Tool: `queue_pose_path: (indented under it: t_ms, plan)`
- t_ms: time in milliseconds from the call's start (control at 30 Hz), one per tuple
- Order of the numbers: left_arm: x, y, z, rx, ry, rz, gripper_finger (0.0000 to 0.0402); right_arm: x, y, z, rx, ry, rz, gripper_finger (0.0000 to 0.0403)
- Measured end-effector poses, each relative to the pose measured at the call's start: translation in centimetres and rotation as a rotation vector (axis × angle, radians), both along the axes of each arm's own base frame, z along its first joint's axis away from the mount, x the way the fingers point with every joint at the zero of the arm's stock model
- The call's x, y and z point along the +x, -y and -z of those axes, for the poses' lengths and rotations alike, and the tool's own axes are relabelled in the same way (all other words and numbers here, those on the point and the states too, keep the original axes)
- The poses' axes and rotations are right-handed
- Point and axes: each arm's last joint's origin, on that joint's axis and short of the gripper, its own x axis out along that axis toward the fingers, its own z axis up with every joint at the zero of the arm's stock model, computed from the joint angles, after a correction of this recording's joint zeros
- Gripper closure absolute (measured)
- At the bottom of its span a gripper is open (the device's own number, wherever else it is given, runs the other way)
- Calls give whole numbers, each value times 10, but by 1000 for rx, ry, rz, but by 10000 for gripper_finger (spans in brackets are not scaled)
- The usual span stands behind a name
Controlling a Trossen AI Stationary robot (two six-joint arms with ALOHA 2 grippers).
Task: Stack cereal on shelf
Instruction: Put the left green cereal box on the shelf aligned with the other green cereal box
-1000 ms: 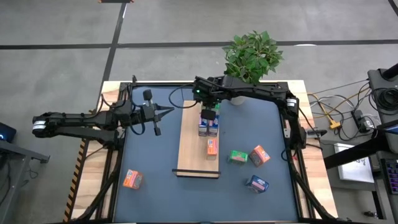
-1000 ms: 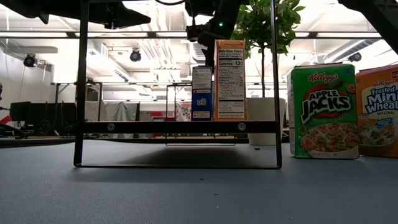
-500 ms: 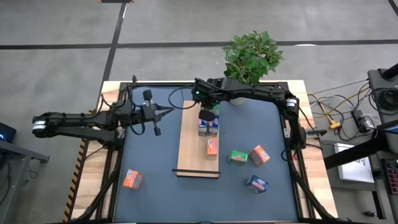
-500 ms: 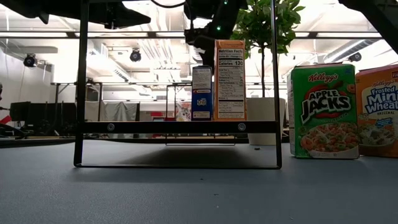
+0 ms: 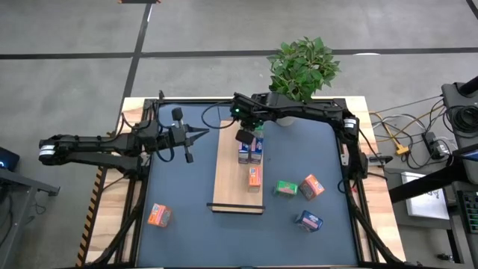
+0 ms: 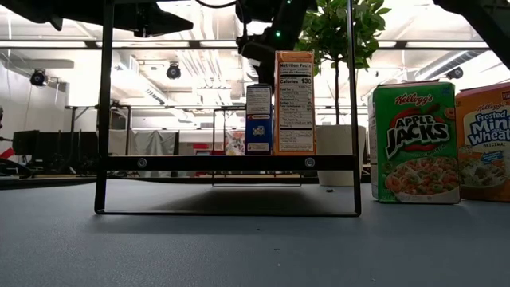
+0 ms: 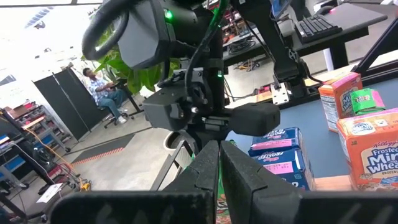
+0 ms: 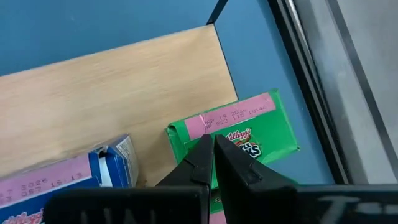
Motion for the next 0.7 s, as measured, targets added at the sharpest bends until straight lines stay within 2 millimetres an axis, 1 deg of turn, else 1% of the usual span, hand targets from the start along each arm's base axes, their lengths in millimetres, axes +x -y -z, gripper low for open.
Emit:
queue_pose_path:
  t_ms: [167,300,400,500,700]
  plan:
    - [0,0,0,0,0,0,402,1,1,-11,-24,37,-19,394]
    - [0,0,0,0,0,0,402,6,5,-15,-65,87,-55,394]
    - [0,0,0,0,0,0,402,11,12,-12,-95,108,-81,394]
    - [0,0,0,0,0,0,402,15,18,-4,-110,94,-96,394]
    - [0,0,0,0,0,0,402,13,31,5,-117,44,-89,394]
